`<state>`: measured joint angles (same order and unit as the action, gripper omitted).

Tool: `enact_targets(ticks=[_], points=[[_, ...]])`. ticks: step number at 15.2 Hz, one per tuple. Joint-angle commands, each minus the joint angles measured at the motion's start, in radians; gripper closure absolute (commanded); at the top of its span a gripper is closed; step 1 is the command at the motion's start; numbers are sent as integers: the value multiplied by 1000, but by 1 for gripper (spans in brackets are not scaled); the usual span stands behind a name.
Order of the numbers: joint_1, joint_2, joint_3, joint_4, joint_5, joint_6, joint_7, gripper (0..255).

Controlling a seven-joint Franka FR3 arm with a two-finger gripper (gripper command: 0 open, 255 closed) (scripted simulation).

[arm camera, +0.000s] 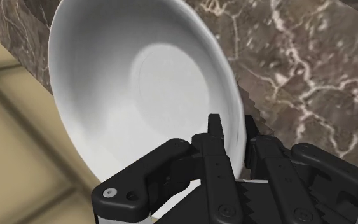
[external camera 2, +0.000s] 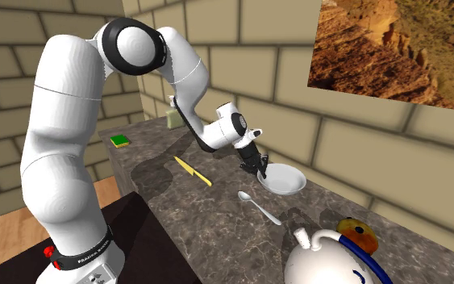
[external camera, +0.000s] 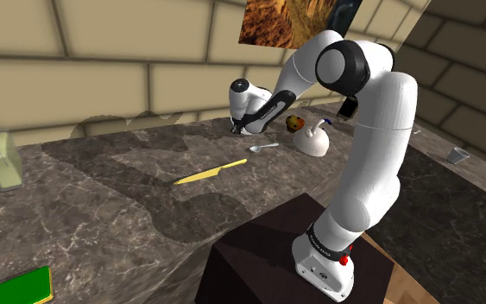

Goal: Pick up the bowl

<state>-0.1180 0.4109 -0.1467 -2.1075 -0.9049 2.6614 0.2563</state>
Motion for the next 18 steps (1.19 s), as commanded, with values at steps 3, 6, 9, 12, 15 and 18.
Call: enact_targets(ticks=[3,6,9,12,15,18], points=[[0,0,0,-1,0,0,0,255],[-3,-9,3,-2,7,-6,-10,255],[-9,-43,13,-8,33,-29,-43,255],[-14,-76,24,-12,59,-53,-76,255],[-19,-107,33,-15,85,-78,-108,255],[-22,-137,41,-15,110,-103,-139,255]])
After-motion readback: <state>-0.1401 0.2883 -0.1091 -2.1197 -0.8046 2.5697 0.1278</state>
